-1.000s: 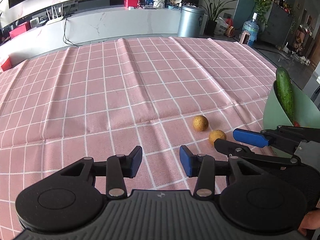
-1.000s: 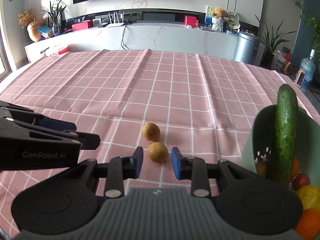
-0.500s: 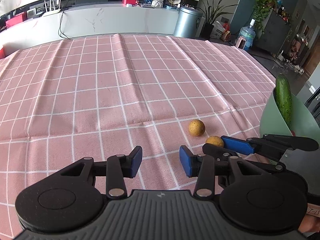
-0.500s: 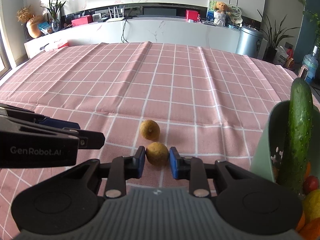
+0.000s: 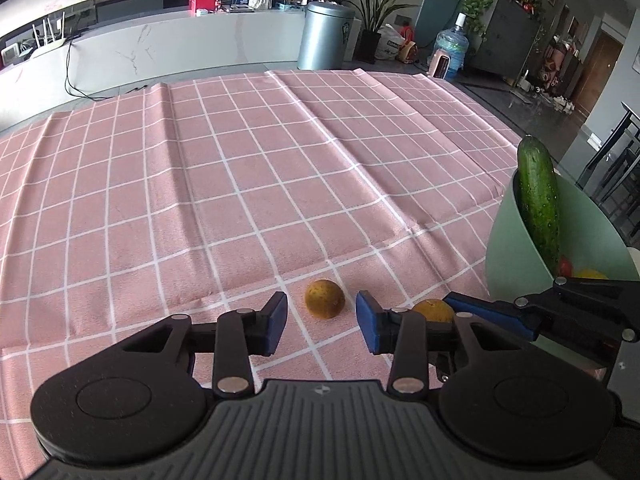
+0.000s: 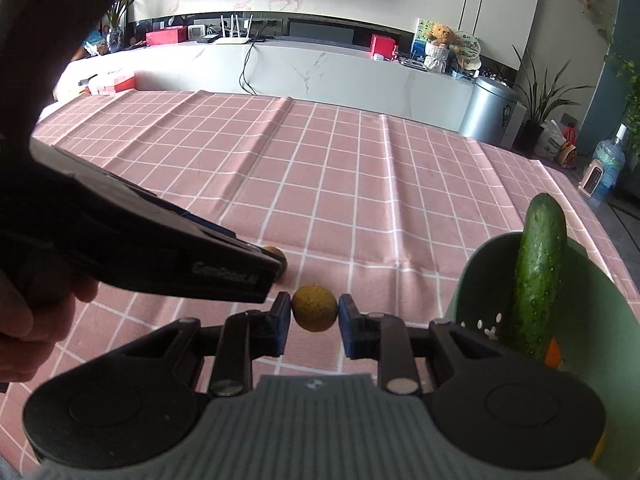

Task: Organize fruits
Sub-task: 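Grasp one kiwi with the right gripper while the left gripper grasps the other kiwi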

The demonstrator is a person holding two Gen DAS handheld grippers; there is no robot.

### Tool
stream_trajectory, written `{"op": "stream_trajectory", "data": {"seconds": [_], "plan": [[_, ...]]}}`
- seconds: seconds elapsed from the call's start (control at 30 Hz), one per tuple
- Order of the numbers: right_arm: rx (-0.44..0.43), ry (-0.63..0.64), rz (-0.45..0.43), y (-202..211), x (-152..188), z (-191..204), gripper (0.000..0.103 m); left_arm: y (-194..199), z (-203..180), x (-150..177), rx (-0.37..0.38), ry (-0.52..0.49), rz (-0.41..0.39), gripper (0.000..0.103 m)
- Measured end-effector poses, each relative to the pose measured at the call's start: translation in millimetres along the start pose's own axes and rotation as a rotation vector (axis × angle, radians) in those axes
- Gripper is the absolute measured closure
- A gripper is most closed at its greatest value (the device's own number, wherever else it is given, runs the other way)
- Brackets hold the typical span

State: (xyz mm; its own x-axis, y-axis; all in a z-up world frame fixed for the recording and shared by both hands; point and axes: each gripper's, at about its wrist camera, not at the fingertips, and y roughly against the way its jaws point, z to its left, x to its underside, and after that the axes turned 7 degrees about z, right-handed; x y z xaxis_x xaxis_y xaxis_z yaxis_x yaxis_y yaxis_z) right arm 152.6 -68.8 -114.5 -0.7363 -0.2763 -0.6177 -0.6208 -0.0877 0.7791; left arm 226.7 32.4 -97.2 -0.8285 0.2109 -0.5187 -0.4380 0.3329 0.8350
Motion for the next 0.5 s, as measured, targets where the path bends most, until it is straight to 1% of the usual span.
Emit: {"op": "stream_trajectory", "data": {"seconds": [0.1, 0.17, 0.23, 0.27, 0.33, 0.5], "plan": [[-0.009, 0.005, 0.002, 0.6, 1.0, -1.1, 0.082, -7.3, -0.2, -2.3, -0.009, 0.015, 0.010, 0.060], [-0.015, 0.006, 0.002, 0.8, 0.8, -1.6, 0.082, -9.4, 1.4, -3.8, 0.001, 0.028, 0.011, 0.063], [-0.015, 0.009, 0.002, 0.8, 1.0, -1.6, 0.082, -10.5, 1.2, -4.0, 0.000, 0.027, 0.016, 0.070], [-0.015, 0.011, 0.002, 1.0, 1.2, -1.5, 0.082, -11.5, 1.3, -4.2, -0.003, 0.025, 0.020, 0.070], [-0.016, 0.013, 0.003, 1.3, 1.5, -2.2, 0.082, -12.5, 1.7, -3.5, 0.002, 0.025, 0.023, 0.075], [-0.027, 0.003, 0.011, 2.2, 0.8, -3.6, 0.082, -7.8, 0.1, -1.6, -0.001, 0.010, 0.011, 0.078]]}}
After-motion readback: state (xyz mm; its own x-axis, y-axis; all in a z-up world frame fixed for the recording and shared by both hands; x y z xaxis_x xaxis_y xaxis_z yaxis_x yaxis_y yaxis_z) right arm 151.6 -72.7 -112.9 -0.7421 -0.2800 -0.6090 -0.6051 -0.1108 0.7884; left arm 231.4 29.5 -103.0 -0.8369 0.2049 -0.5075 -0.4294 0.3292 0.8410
